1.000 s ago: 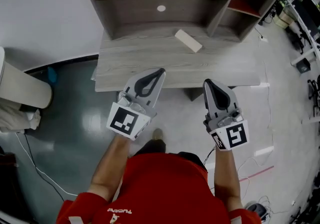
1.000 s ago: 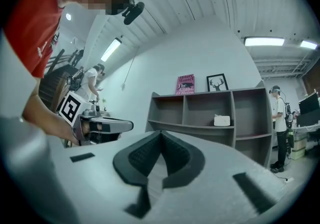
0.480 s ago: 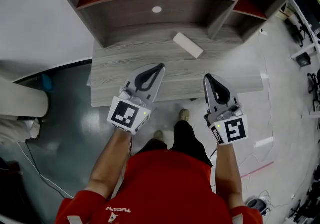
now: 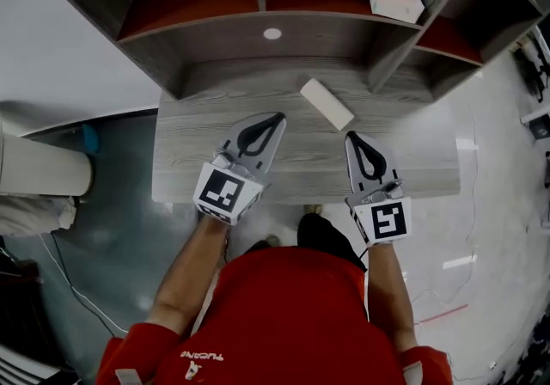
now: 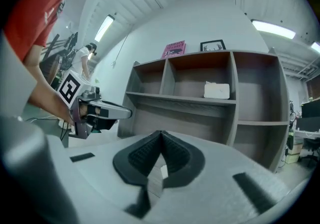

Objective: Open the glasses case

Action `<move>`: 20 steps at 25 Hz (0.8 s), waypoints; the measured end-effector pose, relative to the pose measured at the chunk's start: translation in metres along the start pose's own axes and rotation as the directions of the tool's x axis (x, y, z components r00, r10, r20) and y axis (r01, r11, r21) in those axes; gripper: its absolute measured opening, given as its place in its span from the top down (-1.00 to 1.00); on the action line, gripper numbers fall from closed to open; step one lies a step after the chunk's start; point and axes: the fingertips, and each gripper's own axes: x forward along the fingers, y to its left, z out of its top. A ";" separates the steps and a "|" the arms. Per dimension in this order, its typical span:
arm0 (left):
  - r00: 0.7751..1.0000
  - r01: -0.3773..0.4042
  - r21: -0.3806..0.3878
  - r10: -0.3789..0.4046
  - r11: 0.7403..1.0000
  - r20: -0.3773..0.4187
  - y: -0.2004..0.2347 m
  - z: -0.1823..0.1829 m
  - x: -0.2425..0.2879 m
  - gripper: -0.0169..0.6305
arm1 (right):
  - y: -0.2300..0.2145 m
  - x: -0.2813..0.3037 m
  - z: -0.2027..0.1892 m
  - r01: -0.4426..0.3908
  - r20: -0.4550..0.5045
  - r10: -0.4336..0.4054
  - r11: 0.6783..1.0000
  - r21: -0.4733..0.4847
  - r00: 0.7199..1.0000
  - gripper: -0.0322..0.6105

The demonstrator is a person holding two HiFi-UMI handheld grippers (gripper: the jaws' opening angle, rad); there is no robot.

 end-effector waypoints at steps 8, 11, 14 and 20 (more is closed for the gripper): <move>0.992 -0.063 0.023 0.065 0.998 -0.112 0.018 -0.043 0.060 0.92 | -0.037 0.033 -0.046 -0.094 -0.065 0.098 0.994 0.061 0.993 0.88; 0.986 -0.081 0.038 0.085 0.996 -0.143 0.025 -0.057 0.075 0.92 | -0.045 0.045 -0.057 -0.115 -0.078 0.121 0.991 0.073 0.990 0.88; 0.980 -0.080 0.050 0.087 0.996 -0.178 0.030 -0.072 0.089 0.91 | -0.055 0.055 -0.065 -0.108 -0.072 0.115 0.990 0.092 0.991 0.88; 0.966 -0.046 0.046 0.056 0.998 -0.254 0.039 -0.103 0.108 0.91 | -0.068 0.073 -0.079 -0.077 -0.101 0.085 0.994 0.078 0.991 0.88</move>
